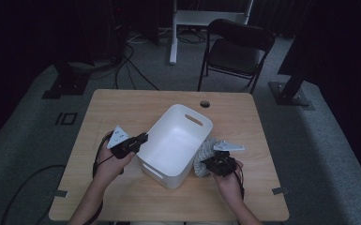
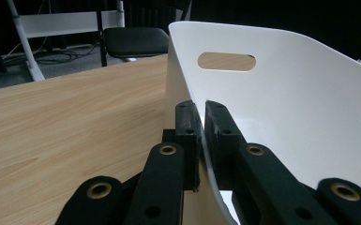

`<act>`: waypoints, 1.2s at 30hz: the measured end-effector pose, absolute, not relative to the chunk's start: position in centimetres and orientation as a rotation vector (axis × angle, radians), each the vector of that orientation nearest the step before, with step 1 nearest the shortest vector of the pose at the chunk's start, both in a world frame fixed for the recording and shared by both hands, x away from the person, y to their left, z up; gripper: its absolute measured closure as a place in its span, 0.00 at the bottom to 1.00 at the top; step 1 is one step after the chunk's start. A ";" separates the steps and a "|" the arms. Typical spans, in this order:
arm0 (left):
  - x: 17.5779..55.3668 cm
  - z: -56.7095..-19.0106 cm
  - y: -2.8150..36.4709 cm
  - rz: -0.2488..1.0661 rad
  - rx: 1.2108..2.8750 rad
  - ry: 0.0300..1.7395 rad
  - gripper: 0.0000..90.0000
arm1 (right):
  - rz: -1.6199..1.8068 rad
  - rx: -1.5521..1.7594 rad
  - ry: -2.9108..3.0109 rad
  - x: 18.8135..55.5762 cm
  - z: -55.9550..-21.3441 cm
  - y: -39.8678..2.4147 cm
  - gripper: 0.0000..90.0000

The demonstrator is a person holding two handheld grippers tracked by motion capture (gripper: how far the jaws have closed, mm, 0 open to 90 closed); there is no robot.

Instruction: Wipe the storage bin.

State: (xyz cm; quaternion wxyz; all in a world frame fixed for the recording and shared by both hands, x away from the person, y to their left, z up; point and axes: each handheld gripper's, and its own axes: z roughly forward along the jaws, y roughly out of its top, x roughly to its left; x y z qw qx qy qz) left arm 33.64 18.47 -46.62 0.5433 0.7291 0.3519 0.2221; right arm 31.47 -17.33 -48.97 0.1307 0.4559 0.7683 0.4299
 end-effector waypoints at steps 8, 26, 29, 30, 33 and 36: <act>33.6 -46.6 18.4 0.535 1.735 0.833 0.94 | 1.186 1.379 2.271 32.5 -50.8 -17.3 0.86; 33.7 -46.6 18.3 0.548 1.709 0.879 0.94 | 1.397 1.266 2.214 29.2 -46.0 -17.4 0.86; 33.7 -46.6 18.4 0.531 1.711 0.865 0.94 | 1.396 1.247 2.216 28.9 -45.9 -16.8 0.86; 33.7 -46.6 18.4 0.531 1.711 0.865 0.94 | 1.398 1.251 2.214 28.9 -46.1 -16.7 0.86; 33.7 -46.7 18.4 0.531 1.717 0.852 0.94 | 1.367 1.241 2.219 29.0 -46.2 -16.2 0.86; 33.7 -46.7 18.3 0.533 1.718 0.851 0.94 | 1.349 1.233 2.217 29.2 -46.5 -16.1 0.86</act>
